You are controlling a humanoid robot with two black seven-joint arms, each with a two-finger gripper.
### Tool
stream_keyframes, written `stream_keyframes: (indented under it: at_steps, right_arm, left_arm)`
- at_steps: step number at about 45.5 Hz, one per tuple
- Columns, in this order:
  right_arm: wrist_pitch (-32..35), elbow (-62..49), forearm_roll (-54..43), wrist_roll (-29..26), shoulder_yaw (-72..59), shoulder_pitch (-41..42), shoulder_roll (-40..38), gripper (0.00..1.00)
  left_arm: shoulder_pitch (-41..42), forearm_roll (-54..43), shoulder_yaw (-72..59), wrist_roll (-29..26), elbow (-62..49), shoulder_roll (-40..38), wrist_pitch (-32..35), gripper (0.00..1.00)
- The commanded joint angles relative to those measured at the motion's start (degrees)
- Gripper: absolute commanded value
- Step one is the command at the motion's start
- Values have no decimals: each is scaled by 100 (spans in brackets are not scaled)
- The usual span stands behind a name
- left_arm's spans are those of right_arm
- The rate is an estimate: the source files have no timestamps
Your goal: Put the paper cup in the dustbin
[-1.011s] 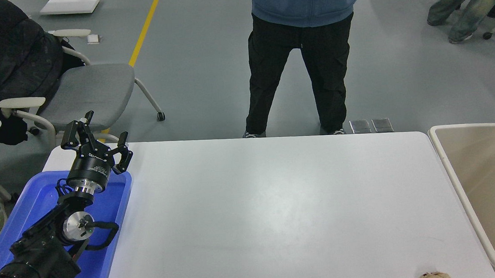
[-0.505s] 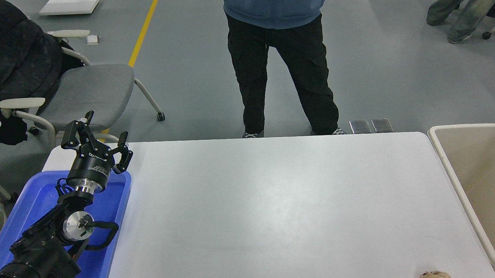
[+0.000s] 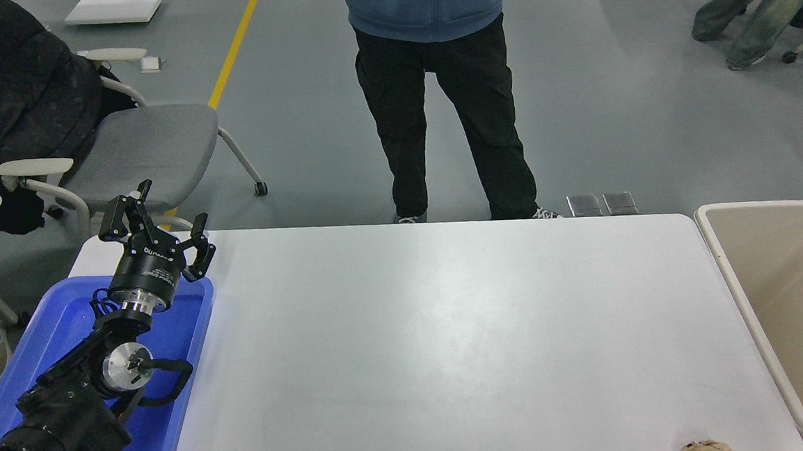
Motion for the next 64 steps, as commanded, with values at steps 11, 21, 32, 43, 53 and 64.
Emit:
stream_keyframes:
  at_steps: [11, 21, 32, 43, 53, 64]
  right_arm:
    - [-87, -130, 53, -7, 418, -439, 519, 0]
    - [-52, -130, 53, -7, 602, -466, 519, 0]
    - [-52, -131, 53, -7, 620, -466, 493, 0]
    - [-69, -139, 53, -25, 682, -457, 458, 57]
    - [-34, -139, 53, -42, 726, -448, 405, 100]
    - [36, -130, 36, -42, 734, -343, 177, 100]
  left_arm:
    - [0, 0, -1, -1, 0, -1, 0, 100]
    - [0, 0, -1, -1, 9, -1, 0, 100]
    - [0, 0, -1, -1, 9, -1, 0, 100]
    - [0, 0, -1, -1, 9, 7, 0, 100]
    - [0, 0, -1, -1, 0, -1, 0, 100]
    - [0, 0, -1, -1, 9, -1, 0, 100]
